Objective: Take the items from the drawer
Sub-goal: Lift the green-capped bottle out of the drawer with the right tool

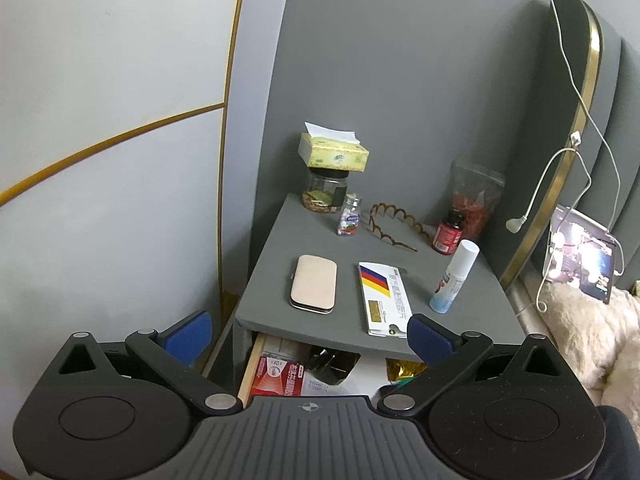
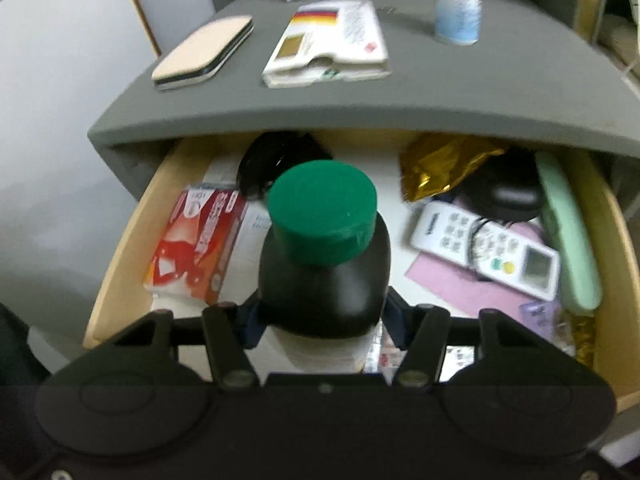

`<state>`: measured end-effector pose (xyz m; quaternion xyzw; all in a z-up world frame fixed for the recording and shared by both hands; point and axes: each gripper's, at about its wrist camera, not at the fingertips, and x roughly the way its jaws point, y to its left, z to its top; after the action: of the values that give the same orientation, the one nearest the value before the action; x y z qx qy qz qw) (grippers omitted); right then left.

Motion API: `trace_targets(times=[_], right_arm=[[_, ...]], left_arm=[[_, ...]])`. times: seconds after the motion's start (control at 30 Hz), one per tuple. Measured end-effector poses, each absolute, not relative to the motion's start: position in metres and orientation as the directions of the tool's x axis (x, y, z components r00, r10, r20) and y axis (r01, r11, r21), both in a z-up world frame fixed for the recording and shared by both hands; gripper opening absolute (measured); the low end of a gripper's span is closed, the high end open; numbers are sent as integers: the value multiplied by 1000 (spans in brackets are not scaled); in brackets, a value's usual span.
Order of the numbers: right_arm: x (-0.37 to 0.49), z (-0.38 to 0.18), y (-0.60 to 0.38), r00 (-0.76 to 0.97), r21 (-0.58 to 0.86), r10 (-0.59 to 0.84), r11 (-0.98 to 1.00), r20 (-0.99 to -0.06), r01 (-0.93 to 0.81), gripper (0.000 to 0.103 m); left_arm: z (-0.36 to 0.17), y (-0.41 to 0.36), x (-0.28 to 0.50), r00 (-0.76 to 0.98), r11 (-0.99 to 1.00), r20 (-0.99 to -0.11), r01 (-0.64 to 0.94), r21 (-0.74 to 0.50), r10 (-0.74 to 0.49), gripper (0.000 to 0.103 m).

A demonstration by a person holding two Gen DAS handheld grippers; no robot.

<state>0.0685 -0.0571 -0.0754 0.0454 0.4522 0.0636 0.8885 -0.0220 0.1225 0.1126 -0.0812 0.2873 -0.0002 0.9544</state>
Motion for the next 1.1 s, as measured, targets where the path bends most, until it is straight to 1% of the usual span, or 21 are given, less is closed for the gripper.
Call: trace_targets(times=[0.07, 0.13, 0.23, 0.3, 0.33, 0.4, 0.43, 0.47, 0.57, 0.63, 0.73, 0.87, 0.97, 1.03, 1.1], right_arm=[[61, -55, -68, 608, 184, 198, 979, -769, -86, 55], [49, -19, -85, 649, 254, 268, 960, -711, -119, 55], [40, 17, -99, 688, 287, 312, 945, -656, -155, 55], [37, 55, -120, 735, 286, 309, 945, -604, -162, 55], [42, 73, -134, 763, 259, 274, 955, -585, -144, 55], [54, 88, -151, 791, 216, 215, 970, -573, -107, 55], [68, 94, -166, 811, 183, 164, 981, -561, -71, 55], [71, 94, -168, 813, 179, 157, 982, -561, -66, 55], [125, 82, -206, 810, 147, 64, 989, -582, 27, 55], [147, 74, -217, 809, 143, 35, 988, -587, 61, 55], [170, 63, -217, 809, 113, 15, 992, -588, 64, 55], [185, 48, -212, 796, 110, 10, 991, -605, 71, 55], [186, 36, -206, 797, 75, -2, 995, -604, 59, 56], [182, 19, -201, 812, 61, 2, 997, -584, 41, 57], [182, 17, -196, 825, 30, -10, 999, -565, 32, 57]], left_arm=[[113, 121, -22, 837, 988, -545, -45, -150, -45, 103], [112, 121, -22, 838, 988, -544, -45, -147, -43, 103], [110, 119, -22, 834, 990, -550, -44, -136, -38, 103], [110, 119, -22, 834, 990, -550, -47, -131, -34, 103], [110, 119, -22, 835, 990, -549, -46, -131, -34, 103], [111, 117, -23, 836, 991, -548, -44, -125, -32, 103], [111, 117, -23, 836, 992, -548, -42, -122, -32, 103], [111, 116, -23, 836, 992, -548, -40, -119, -32, 103], [111, 112, -23, 839, 994, -543, -28, -102, -32, 103], [111, 111, -24, 839, 995, -544, -29, -93, -26, 103], [109, 110, -23, 837, 996, -547, -28, -83, -22, 103], [107, 109, -22, 833, 997, -553, -30, -70, -14, 103], [105, 109, -22, 830, 997, -558, -35, -67, -9, 103], [105, 109, -22, 830, 997, -558, -36, -65, -7, 103], [105, 109, -23, 831, 997, -556, -37, -63, -4, 103]])
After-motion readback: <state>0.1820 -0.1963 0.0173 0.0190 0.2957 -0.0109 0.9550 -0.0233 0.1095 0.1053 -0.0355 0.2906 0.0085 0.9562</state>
